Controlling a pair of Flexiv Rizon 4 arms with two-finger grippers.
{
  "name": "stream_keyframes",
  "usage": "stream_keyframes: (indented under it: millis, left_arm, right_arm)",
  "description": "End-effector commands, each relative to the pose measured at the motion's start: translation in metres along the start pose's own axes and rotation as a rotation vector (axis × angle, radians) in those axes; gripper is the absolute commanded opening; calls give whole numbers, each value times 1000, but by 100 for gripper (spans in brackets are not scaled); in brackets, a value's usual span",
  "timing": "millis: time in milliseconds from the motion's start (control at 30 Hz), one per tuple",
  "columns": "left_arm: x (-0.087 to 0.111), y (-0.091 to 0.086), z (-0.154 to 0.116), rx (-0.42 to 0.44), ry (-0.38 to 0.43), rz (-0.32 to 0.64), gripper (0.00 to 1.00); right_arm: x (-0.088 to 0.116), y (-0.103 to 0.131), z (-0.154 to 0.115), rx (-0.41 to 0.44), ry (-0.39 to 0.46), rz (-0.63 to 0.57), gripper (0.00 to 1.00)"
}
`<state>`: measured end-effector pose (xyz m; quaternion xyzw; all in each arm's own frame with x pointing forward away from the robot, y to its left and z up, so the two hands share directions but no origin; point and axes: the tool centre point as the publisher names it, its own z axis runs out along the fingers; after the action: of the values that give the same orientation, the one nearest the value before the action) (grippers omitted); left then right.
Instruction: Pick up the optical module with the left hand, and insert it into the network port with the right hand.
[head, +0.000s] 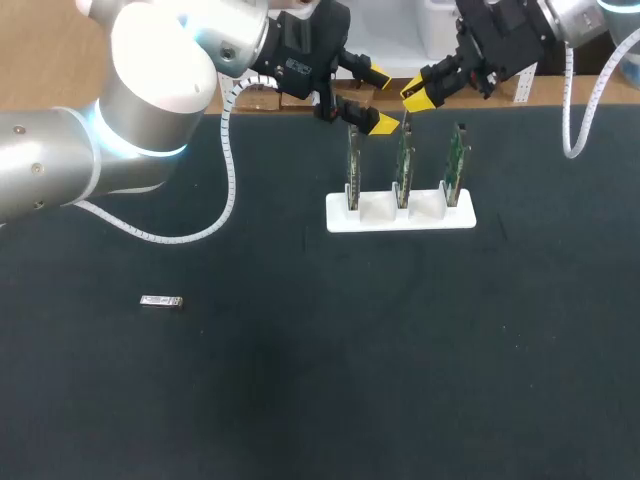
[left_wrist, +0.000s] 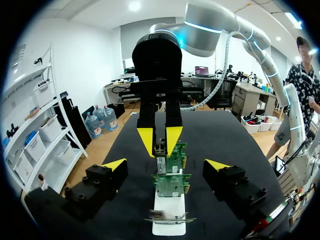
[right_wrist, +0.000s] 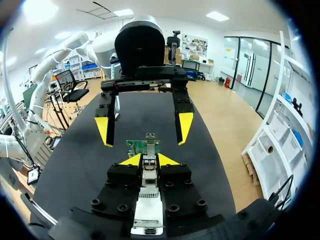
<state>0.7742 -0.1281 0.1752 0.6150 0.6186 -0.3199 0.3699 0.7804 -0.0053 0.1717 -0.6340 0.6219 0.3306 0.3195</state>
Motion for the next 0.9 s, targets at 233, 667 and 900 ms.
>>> stream_keyframes:
  millis: [233, 667, 900]
  left_arm:
    - [-2, 1, 0, 1, 9, -4, 100]
    - [-2, 1, 0, 1, 9, -4, 100]
    - [-2, 1, 0, 1, 9, -4, 100]
  right_arm:
    - [3, -2, -2, 5, 8, -1, 0]
    - [6, -4, -2, -16, 20, -6, 0]
    - [9, -5, 0, -25, 26, -3, 0]
